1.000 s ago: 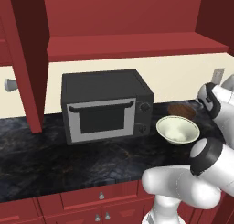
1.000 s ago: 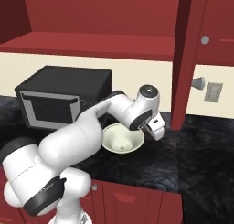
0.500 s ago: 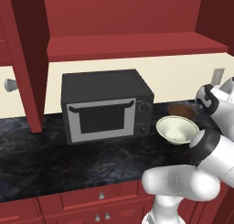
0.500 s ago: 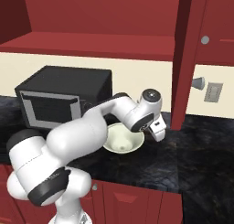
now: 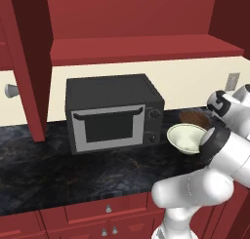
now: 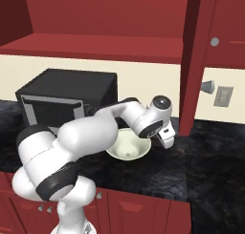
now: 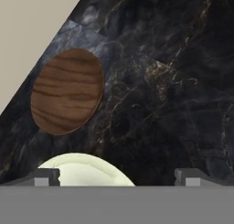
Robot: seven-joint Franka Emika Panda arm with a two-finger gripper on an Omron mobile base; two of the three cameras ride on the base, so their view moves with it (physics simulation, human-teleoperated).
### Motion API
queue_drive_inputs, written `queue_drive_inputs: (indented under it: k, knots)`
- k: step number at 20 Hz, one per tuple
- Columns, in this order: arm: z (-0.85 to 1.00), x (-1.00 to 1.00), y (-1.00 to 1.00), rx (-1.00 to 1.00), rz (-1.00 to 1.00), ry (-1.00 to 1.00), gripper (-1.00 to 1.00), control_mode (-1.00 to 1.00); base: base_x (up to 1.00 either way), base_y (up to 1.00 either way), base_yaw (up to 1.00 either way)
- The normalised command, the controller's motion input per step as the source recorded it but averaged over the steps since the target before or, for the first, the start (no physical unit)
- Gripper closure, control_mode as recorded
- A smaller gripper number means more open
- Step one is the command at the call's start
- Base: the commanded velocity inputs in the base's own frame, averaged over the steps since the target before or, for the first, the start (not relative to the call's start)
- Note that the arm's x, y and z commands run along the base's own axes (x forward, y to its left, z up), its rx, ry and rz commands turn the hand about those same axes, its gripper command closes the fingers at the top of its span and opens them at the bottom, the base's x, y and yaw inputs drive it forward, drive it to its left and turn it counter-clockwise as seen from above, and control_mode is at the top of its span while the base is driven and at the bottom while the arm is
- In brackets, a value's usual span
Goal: Pick up the bowls on the counter and stack them on top of one another in the open cabinet. Place the smaller bowl on top of the larger bowl.
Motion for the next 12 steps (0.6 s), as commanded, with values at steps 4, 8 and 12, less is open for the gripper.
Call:
queue_drive_inputs:
  k: [4, 8, 12]
  knots:
    - [-0.1, 0.21, -0.05, 0.02, -0.01, 0.0, -1.0, -1.0, 0.0, 0.0, 0.0]
    - [-0.05, 0.25, -0.06, 0.01, -0.01, 0.0, -1.0, -1.0, 0.0, 0.0, 0.0]
    - [-0.11, 0.25, -0.06, 0.0, -0.01, 0.0, -1.0, -1.0, 0.0, 0.0, 0.0]
